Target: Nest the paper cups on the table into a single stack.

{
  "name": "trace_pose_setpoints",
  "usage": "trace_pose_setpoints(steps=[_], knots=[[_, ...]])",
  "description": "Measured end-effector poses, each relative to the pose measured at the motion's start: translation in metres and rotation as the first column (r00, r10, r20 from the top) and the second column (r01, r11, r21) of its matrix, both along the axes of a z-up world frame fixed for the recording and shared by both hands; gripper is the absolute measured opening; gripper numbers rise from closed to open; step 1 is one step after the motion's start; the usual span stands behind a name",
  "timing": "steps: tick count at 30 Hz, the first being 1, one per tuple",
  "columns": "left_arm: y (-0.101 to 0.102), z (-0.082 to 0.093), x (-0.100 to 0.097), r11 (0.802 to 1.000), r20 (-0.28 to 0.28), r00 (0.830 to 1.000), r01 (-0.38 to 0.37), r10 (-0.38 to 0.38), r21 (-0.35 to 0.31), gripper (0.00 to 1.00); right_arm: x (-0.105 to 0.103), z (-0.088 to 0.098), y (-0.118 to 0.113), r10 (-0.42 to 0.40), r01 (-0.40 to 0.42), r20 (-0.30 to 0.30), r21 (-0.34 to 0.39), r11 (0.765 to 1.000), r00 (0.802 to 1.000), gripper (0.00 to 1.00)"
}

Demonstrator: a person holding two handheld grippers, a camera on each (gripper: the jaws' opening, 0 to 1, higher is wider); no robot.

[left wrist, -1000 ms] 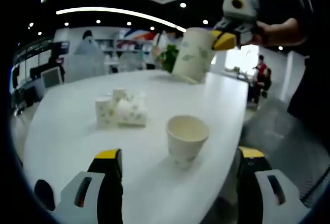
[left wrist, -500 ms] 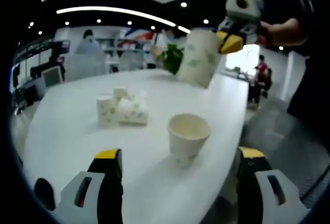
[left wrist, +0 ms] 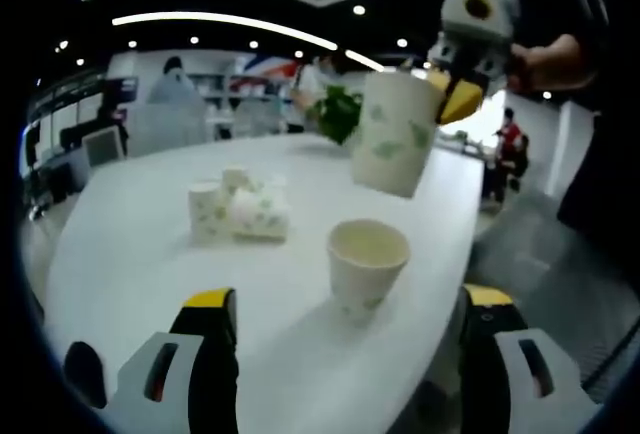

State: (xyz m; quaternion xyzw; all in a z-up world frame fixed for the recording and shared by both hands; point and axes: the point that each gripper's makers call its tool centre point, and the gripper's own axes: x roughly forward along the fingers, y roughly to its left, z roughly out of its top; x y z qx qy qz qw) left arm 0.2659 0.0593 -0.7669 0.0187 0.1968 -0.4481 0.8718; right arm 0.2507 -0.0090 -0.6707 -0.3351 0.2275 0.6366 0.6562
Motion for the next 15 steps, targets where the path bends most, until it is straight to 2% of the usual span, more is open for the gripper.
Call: trace_pose_setpoints(steps=[6, 15], knots=[[0.0, 0.0, -0.001, 1.0, 0.0, 1.0, -0.004, 0.004, -0.004, 0.9, -0.003, -0.009, 0.006, 0.012, -0.012, -0.017, -0.018, 1.0, 1.0, 0.0], [0.001, -0.001, -0.001, 1.0, 0.001, 1.0, -0.008, 0.008, -0.006, 0.9, -0.003, -0.027, 0.013, 0.052, -0.052, -0.003, -0.072, 0.996, 0.999, 0.0]])
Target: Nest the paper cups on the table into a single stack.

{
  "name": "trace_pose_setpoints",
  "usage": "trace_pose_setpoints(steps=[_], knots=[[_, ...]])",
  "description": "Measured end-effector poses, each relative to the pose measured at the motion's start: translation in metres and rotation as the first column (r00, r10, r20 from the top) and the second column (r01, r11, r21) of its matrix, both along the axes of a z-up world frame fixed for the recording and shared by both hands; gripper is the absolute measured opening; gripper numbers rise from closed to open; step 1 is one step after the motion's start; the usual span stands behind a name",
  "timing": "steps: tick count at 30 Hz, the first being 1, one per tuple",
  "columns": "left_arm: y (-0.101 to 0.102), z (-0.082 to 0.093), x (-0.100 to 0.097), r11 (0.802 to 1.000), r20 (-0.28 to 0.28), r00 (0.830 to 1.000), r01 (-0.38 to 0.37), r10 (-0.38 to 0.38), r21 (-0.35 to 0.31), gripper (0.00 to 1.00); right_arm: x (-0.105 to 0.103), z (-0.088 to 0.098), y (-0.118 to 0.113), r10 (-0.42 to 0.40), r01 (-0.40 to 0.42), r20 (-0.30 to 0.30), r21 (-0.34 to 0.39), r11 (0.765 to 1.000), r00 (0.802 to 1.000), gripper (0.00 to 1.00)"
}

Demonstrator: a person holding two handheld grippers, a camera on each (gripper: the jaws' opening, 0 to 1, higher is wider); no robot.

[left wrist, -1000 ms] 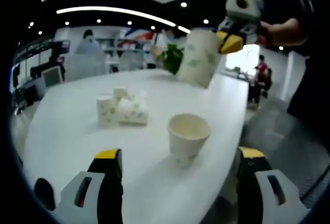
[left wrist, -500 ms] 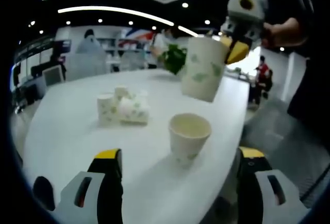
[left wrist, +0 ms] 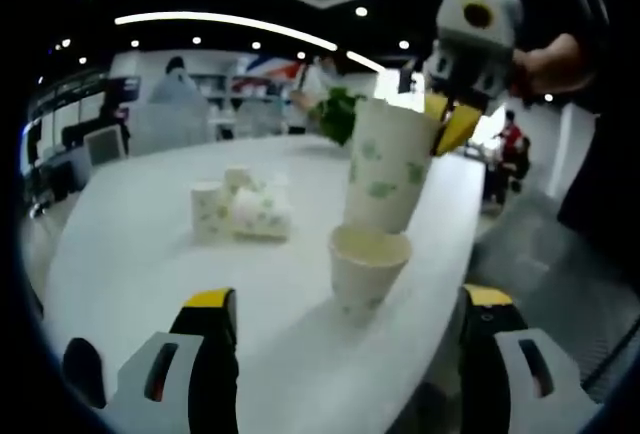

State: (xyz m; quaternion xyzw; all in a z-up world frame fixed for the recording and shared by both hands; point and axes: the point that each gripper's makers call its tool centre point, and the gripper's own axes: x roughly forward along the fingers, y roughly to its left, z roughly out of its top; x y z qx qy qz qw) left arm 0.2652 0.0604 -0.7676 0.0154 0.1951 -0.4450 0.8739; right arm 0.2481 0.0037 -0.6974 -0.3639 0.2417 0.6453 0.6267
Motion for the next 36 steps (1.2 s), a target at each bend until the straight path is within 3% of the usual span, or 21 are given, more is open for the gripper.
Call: trace_pose_setpoints(steps=[10, 36], knots=[[0.003, -0.001, -0.001, 1.0, -0.004, 1.0, -0.01, 0.01, -0.004, 0.9, -0.002, -0.021, -0.001, 0.048, -0.048, 0.011, -0.068, 0.997, 0.999, 0.0], [0.009, -0.005, 0.001, 1.0, -0.012, 1.0, -0.013, 0.013, -0.002, 0.89, -0.006, -0.048, 0.003, 0.123, -0.12, 0.012, -0.146, 0.982, 0.992, 0.0]])
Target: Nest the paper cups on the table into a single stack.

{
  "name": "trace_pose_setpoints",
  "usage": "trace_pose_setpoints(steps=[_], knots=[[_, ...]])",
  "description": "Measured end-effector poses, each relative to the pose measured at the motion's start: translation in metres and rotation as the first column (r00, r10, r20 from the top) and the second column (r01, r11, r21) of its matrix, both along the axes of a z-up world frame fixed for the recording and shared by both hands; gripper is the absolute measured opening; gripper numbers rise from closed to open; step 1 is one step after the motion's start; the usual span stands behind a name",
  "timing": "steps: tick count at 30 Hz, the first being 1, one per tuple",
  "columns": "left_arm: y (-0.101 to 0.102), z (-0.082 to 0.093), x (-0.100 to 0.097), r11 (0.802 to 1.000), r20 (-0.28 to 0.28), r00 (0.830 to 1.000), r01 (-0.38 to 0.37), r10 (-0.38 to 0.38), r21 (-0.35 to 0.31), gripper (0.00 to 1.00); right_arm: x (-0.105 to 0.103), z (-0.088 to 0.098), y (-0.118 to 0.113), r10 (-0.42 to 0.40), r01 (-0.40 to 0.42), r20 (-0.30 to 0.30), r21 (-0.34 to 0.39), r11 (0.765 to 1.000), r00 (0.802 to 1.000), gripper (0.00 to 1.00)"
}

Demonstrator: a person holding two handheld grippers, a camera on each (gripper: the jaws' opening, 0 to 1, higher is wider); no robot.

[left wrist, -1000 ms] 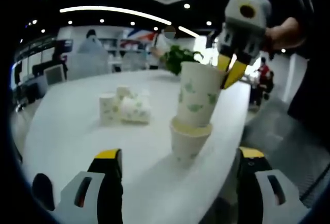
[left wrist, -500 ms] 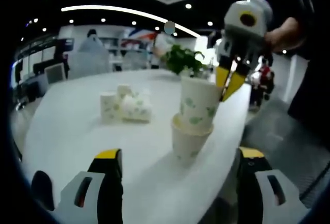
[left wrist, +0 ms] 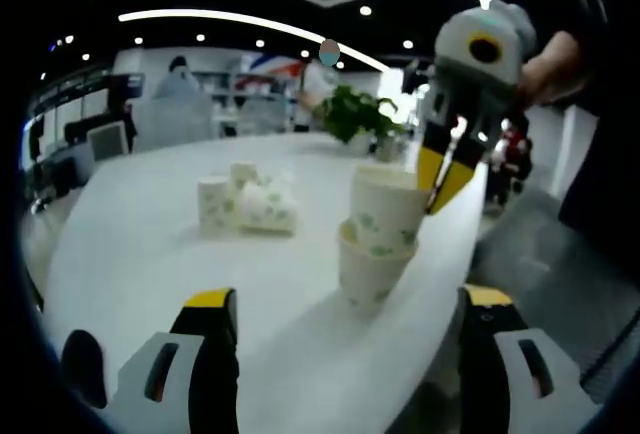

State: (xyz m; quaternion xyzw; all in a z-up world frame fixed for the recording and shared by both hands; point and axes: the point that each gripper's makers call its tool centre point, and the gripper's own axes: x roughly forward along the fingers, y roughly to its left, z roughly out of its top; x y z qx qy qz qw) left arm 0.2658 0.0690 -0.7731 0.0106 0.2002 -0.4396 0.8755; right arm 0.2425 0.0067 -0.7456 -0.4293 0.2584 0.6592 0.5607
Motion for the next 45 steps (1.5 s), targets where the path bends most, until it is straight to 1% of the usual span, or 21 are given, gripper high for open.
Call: trace_pose_setpoints(steps=[8, 18, 21, 24, 29, 32, 42, 45], knots=[[0.002, 0.0, 0.0, 1.0, 0.001, 1.0, -0.008, 0.008, -0.004, 0.89, 0.001, -0.005, 0.001, -0.008, 0.007, -0.011, -0.012, 1.0, 1.0, 0.0], [-0.001, -0.001, -0.002, 1.0, -0.004, 1.0, -0.007, 0.007, -0.009, 0.89, 0.001, -0.012, -0.001, -0.01, 0.009, -0.021, -0.025, 1.0, 1.0, 0.0], [0.0, -0.001, -0.002, 1.0, -0.003, 1.0, -0.005, 0.005, -0.003, 0.89, 0.0, -0.013, 0.0, -0.008, 0.008, -0.023, -0.02, 1.0, 1.0, 0.0], [0.001, 0.0, -0.001, 1.0, -0.003, 1.0, -0.013, 0.013, -0.008, 0.89, 0.0, -0.014, 0.002, -0.027, 0.027, -0.038, -0.008, 1.0, 0.999, 0.0], [0.002, -0.001, -0.003, 1.0, -0.006, 1.0, -0.012, 0.012, -0.008, 0.89, -0.002, -0.019, 0.003, -0.035, 0.035, -0.043, -0.011, 0.999, 0.998, 0.03], [0.002, 0.0, -0.004, 1.0, -0.007, 1.0, -0.015, 0.015, -0.01, 0.89, -0.003, -0.021, 0.002, -0.046, 0.045, -0.043, -0.018, 0.999, 0.998, 0.07], [0.001, 0.0, -0.004, 1.0, -0.003, 1.0, -0.015, 0.015, -0.012, 0.89, -0.003, -0.02, -0.002, -0.067, 0.067, -0.047, -0.012, 0.998, 0.997, 0.08], [0.002, -0.001, -0.004, 1.0, -0.002, 1.0, -0.014, 0.014, -0.011, 0.89, -0.002, -0.016, -0.002, -0.082, 0.083, -0.053, 0.01, 0.997, 0.995, 0.09]])
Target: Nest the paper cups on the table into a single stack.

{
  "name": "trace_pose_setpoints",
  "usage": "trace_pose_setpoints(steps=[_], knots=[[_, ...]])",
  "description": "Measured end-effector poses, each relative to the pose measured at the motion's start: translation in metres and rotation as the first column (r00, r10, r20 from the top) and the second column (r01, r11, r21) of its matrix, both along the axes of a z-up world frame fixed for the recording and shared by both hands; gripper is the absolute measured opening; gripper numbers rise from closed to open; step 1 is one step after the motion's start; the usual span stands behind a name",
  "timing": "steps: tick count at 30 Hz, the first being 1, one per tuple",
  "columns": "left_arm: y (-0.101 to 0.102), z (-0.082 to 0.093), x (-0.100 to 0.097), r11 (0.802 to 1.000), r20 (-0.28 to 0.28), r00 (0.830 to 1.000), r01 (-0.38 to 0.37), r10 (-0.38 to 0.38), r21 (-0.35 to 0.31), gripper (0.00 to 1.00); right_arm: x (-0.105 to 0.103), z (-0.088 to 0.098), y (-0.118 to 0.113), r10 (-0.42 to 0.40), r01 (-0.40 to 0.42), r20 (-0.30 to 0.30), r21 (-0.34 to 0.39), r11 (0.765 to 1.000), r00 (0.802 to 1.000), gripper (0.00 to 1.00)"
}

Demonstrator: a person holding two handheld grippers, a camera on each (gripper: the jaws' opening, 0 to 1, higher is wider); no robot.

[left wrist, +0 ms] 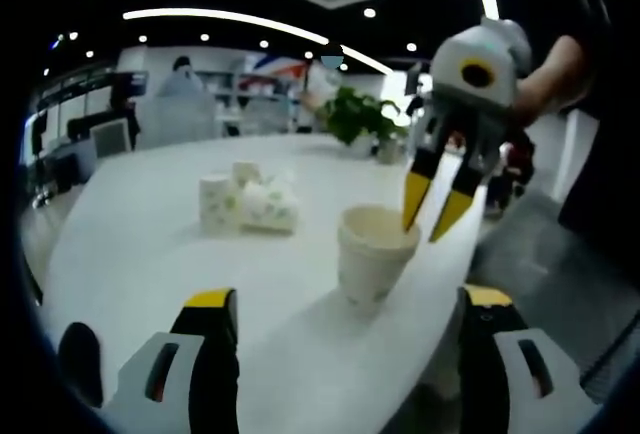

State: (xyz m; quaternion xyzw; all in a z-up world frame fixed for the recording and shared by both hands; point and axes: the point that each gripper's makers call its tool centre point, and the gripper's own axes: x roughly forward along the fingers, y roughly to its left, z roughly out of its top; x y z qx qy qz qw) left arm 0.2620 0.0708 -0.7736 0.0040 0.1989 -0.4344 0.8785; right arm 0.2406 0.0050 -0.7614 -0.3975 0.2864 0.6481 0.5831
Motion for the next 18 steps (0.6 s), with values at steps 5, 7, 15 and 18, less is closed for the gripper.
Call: trace_pose_setpoints(steps=[5, 7, 15, 18], knots=[[0.0, 0.001, -0.002, 1.0, -0.002, 1.0, 0.001, -0.001, 0.003, 0.89, 0.0, 0.005, -0.001, -0.029, 0.029, -0.006, 0.026, 0.999, 1.0, 0.1], [-0.001, 0.001, -0.002, 1.0, -0.002, 1.0, 0.002, -0.002, 0.002, 0.89, 0.001, 0.009, 0.001, -0.054, 0.055, -0.014, 0.052, 0.997, 0.998, 0.11], [0.0, 0.001, -0.003, 1.0, 0.002, 1.0, 0.002, -0.002, 0.005, 0.89, 0.007, 0.023, -0.001, -0.111, 0.111, -0.008, 0.123, 0.986, 0.994, 0.15], [-0.001, 0.002, -0.003, 1.0, 0.004, 1.0, 0.003, -0.003, 0.007, 0.89, 0.01, 0.029, -0.001, -0.136, 0.133, 0.012, 0.159, 0.978, 0.991, 0.17]])
